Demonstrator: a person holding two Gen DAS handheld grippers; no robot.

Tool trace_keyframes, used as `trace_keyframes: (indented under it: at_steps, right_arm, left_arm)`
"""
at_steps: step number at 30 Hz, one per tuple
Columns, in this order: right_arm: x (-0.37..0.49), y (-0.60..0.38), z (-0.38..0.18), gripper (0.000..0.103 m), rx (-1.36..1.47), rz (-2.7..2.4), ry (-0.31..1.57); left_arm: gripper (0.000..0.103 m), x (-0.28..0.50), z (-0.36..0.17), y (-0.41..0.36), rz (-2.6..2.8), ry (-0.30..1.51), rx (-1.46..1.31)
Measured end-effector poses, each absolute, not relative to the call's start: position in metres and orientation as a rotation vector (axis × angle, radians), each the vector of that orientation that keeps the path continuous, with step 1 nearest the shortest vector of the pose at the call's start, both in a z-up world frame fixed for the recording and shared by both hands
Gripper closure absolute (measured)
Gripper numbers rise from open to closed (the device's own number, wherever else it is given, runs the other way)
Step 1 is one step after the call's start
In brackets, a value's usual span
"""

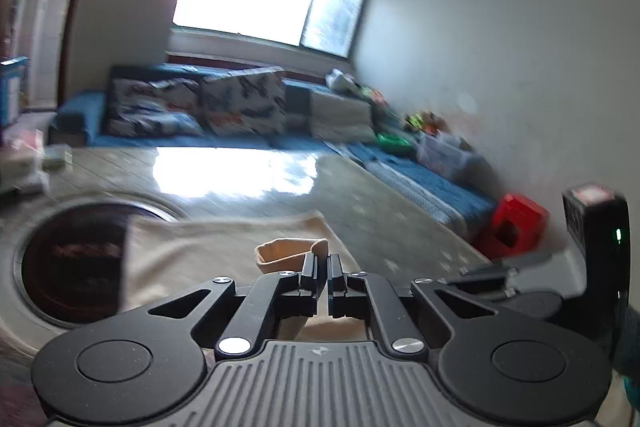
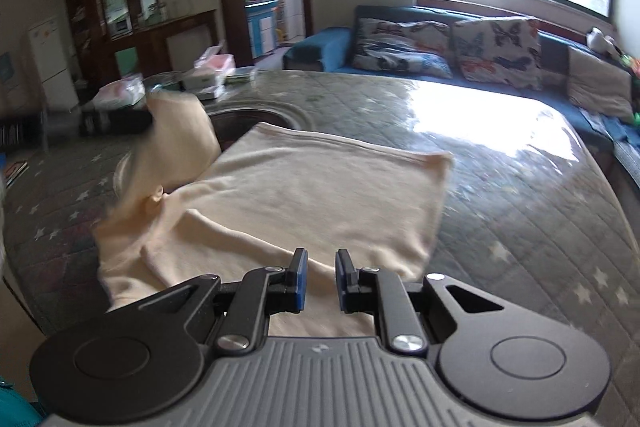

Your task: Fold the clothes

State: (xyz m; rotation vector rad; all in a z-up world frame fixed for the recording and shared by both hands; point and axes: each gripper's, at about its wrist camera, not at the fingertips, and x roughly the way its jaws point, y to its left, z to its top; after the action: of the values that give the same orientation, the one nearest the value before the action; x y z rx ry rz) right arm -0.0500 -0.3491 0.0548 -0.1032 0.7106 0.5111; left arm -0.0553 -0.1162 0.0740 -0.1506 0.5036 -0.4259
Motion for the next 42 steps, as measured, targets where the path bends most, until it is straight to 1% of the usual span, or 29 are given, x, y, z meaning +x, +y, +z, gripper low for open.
trace_keyframes:
  at_steps: [1, 3, 8, 10, 15, 18, 19, 24, 27, 28, 29, 31, 33, 34, 35, 37, 38, 40, 42]
  right_arm:
    - [-0.051, -0.353, 0.054, 0.089, -0.095, 0.501, 0.714]
    - [-0.05, -0.36, 0.051, 0.089, -0.079, 0.486, 0.724]
    - [-0.048, -0.367, 0.044, 0.089, -0.034, 0.479, 0.751]
    - [-0.047, -0.365, 0.042, 0.089, -0.011, 0.496, 0.765]
    - [-0.047, -0.352, 0.032, 0.089, -0.028, 0.534, 0.798]
    - [-0.043, -0.345, 0.025, 0.087, -0.03, 0.531, 0.82]
    - [-0.041, -0.343, 0.023, 0.085, -0.028, 0.529, 0.827]
    - [-0.035, -0.338, 0.014, 0.084, -0.017, 0.527, 0.858]
    - [-0.036, -0.332, 0.013, 0.084, -0.037, 0.529, 0.862]
    - [-0.036, -0.33, 0.014, 0.087, -0.048, 0.529, 0.86]
    - [-0.036, -0.329, 0.015, 0.09, -0.059, 0.528, 0.859]
    - [-0.037, -0.327, 0.018, 0.095, -0.074, 0.524, 0.849]
    - [-0.039, -0.325, 0.024, 0.096, -0.09, 0.516, 0.828]
    - [-0.039, -0.325, 0.029, 0.096, -0.096, 0.513, 0.812]
    - [-0.04, -0.324, 0.034, 0.096, -0.102, 0.509, 0.793]
    - [-0.04, -0.323, 0.045, 0.097, -0.114, 0.499, 0.762]
    - [-0.04, -0.323, 0.05, 0.097, -0.124, 0.489, 0.75]
    - [-0.039, -0.324, 0.057, 0.097, -0.142, 0.47, 0.735]
    - [-0.033, -0.324, 0.053, 0.096, -0.141, 0.454, 0.761]
  left_arm:
    - [0.097, -0.053, 0.068, -0.125, -0.454, 0.54, -0.14]
    - [0.093, -0.052, 0.057, -0.138, -0.504, 0.581, -0.112]
    - [0.091, -0.063, 0.053, -0.141, -0.521, 0.583, -0.047]
    - [0.088, -0.066, 0.055, -0.125, -0.486, 0.575, -0.028]
    - [0.088, -0.065, 0.046, -0.072, -0.342, 0.607, -0.009]
    - [0.088, -0.068, 0.035, -0.044, -0.271, 0.641, -0.012]
    - [0.088, -0.072, 0.032, -0.038, -0.263, 0.65, -0.011]
    - [0.087, -0.089, 0.02, -0.019, -0.249, 0.678, -0.012]
    - [0.076, -0.094, 0.015, -0.015, -0.259, 0.688, -0.029]
    - [0.068, -0.095, 0.014, -0.013, -0.263, 0.691, -0.035]
    - [0.067, -0.097, 0.013, -0.012, -0.268, 0.694, -0.039]
    - [0.067, -0.1, 0.011, -0.012, -0.291, 0.695, -0.03]
    - [0.067, -0.102, 0.01, -0.013, -0.295, 0.692, -0.012]
    - [0.07, -0.101, 0.008, -0.013, -0.3, 0.697, -0.007]
    - [0.078, -0.101, 0.007, -0.013, -0.301, 0.698, -0.007]
    - [0.087, -0.102, 0.006, -0.012, -0.305, 0.697, 0.001]
    - [0.095, -0.102, 0.006, -0.012, -0.307, 0.695, 0.006]
    - [0.096, -0.103, 0.005, -0.011, -0.31, 0.693, 0.018]
    - [0.097, -0.103, 0.004, -0.01, -0.315, 0.695, 0.029]
